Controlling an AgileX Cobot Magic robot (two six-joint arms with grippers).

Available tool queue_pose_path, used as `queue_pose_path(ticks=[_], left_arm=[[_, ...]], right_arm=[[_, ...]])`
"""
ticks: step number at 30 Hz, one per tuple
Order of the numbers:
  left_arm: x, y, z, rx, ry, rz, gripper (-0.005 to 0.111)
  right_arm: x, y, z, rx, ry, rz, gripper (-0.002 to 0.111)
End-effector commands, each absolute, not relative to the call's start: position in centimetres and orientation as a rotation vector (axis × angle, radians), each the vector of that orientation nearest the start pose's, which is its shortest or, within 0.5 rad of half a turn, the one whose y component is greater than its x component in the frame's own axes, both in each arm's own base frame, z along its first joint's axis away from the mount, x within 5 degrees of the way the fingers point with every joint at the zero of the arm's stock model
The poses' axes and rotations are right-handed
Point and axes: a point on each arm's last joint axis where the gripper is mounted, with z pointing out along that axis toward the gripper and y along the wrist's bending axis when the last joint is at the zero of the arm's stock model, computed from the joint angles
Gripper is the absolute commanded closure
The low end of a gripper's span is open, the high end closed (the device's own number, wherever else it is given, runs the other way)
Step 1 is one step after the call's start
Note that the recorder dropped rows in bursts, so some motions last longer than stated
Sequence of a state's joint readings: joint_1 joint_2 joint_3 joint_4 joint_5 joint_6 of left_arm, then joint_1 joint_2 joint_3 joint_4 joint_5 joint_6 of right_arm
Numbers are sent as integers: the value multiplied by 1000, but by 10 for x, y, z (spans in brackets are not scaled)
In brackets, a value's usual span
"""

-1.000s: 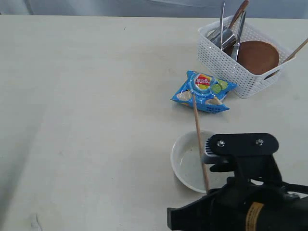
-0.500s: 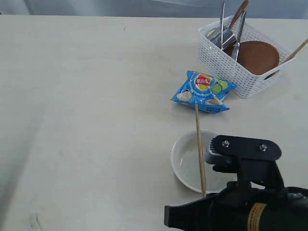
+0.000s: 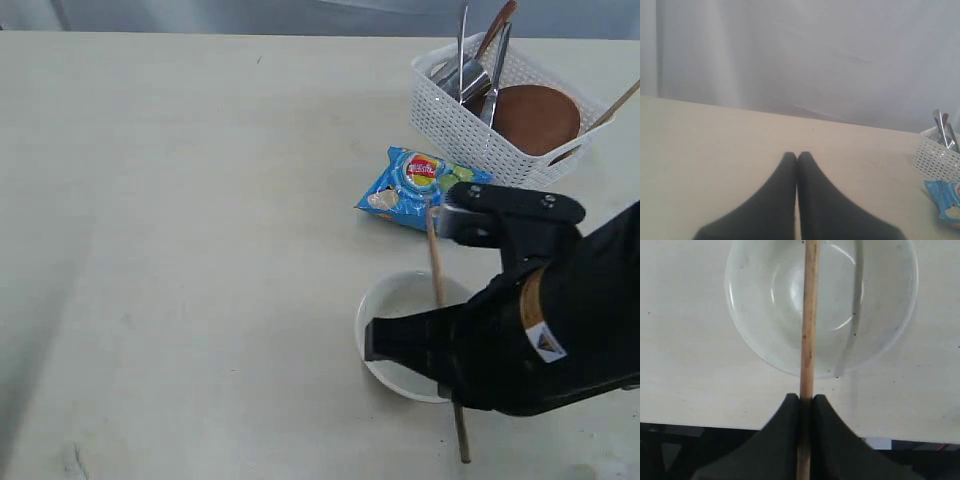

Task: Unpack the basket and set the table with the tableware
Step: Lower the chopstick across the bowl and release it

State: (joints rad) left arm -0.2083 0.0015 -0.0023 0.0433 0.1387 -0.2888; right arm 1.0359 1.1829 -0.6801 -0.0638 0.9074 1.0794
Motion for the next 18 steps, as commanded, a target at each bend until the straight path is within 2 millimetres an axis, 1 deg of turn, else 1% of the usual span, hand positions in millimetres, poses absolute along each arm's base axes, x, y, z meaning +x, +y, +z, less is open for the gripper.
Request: queue_pose_path(ticks=[1, 4, 9, 18], left_arm=[[55, -11, 201, -22, 1632, -334, 107], [55, -11, 201, -22, 1632, -334, 107], [55, -11, 201, -22, 1632, -334, 107], [55, -11, 201, -22, 1632, -334, 107]], right_arm=[[103, 174, 222, -61, 2943, 311, 109], [105, 179, 219, -69, 2930, 330, 109], [108, 182, 213, -90, 2930, 289, 109], [113, 186, 207, -117, 2904, 275, 109]])
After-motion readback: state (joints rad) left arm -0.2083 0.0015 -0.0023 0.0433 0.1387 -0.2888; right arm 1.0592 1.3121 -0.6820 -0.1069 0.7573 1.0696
